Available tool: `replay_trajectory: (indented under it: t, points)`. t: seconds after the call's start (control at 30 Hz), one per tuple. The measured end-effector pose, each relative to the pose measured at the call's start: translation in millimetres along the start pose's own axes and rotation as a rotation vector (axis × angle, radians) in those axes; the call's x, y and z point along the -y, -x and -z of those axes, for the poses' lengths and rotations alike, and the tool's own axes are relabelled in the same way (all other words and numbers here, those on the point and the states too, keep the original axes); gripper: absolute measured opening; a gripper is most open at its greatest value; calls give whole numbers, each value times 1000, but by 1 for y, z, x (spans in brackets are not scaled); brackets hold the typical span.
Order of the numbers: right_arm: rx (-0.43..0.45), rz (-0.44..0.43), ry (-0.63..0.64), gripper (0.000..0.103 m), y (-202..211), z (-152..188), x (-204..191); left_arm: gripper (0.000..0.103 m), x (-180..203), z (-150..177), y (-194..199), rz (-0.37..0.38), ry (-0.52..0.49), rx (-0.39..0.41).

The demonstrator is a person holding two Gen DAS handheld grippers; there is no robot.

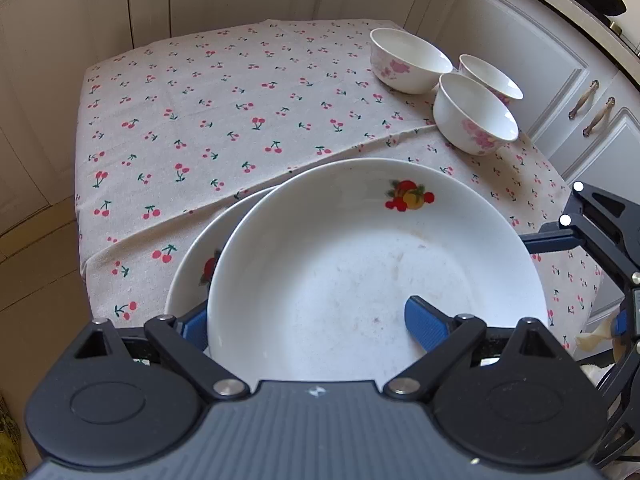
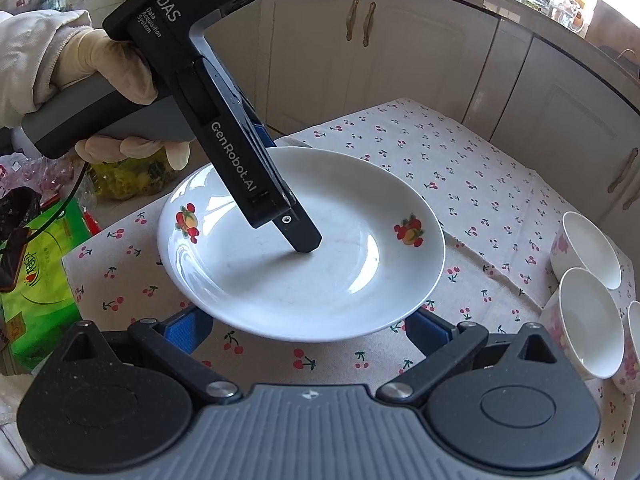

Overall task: Organize plates and bowls
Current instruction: 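Carry the plate with the left tool and lower it onto the plate stack, then open the left tool and withdraw it from the stacked plates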

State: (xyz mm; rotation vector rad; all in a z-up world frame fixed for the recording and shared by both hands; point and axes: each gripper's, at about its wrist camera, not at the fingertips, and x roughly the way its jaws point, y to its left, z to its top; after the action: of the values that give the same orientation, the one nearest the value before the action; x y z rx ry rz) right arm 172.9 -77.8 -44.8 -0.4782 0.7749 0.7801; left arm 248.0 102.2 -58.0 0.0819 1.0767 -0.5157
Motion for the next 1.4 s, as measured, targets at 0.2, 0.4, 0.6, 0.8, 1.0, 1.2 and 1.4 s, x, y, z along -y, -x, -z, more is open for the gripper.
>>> replay_trajectory:
  t: [0.2,0.4,0.6,0.8,1.0,1.2,1.4]
  points:
    - [0,-5,6,103,-1,0,0,95,-1,0,0,-12,-11,-23]
    - [4,-7,5,103,0,0,0,95,1,-1,1,-27,-40,-49]
    - [9,-6,8,103,2,1,0,95,4,-3,1,-52,-87,-80]
    - [16,-1,18,103,4,1,-2,95,4,-4,2,-58,-97,-89]
    - [29,11,56,103,5,-1,-6,95,5,-5,6,-76,-110,-84]
    - [41,-9,42,103,7,-1,-5,95,5,-5,10,-93,-106,-67]
    - [66,0,6,103,14,0,1,95,3,-3,15,-103,-92,-38]
